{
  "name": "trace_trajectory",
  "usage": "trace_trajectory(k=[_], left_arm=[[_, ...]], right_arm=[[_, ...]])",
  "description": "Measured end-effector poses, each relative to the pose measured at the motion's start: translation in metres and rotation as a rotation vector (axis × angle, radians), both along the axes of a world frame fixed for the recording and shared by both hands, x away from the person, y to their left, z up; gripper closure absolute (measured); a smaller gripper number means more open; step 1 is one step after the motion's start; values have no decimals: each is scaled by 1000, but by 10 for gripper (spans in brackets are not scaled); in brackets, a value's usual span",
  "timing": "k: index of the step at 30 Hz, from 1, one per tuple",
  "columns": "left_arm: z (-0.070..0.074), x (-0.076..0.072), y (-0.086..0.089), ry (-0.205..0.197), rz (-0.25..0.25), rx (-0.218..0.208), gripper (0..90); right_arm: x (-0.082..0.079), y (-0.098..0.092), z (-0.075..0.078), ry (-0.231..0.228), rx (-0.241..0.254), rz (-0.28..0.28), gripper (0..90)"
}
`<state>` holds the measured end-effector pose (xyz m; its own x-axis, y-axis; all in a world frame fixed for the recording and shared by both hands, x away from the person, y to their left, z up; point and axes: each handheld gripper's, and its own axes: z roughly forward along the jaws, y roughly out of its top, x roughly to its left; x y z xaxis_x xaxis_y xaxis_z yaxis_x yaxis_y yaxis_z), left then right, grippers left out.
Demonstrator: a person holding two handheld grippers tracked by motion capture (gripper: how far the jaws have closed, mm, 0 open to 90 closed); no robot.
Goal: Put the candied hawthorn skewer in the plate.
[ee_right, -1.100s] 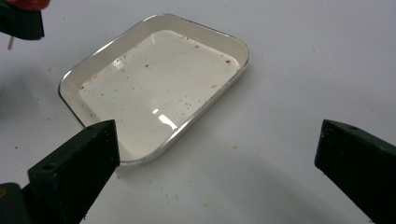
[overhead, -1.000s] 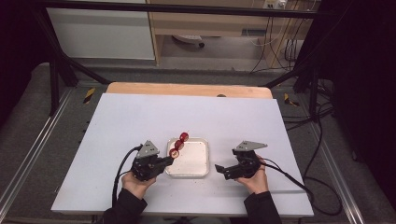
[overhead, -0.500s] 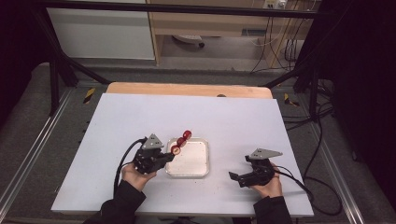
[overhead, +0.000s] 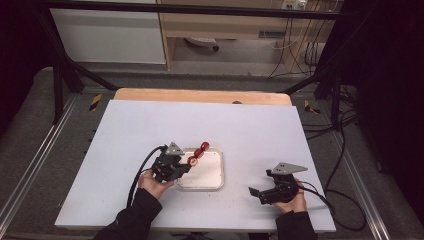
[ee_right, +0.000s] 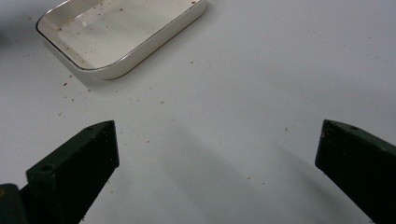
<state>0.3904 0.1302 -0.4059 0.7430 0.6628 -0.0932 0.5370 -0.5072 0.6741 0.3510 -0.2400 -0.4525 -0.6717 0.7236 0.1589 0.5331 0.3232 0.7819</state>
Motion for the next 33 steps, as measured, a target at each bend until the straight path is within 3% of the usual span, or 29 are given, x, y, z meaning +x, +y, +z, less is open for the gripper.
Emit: trace_trajectory(k=[7, 19, 28, 33], left_arm=[[-7, 1, -6, 38, 13, 16, 879], [-20, 1, -19, 97, 39, 125, 879], [-22, 2, -23, 105, 38, 160, 877], [-23, 1, -24, 101, 44, 156, 871]], right_arm=[[0, -1, -1, -2, -4, 1, 3], [-1, -2, -2, 0, 3, 4, 4], [-1, -2, -2, 4, 4, 1, 4], [-1, -2, -2, 8, 7, -2, 4]])
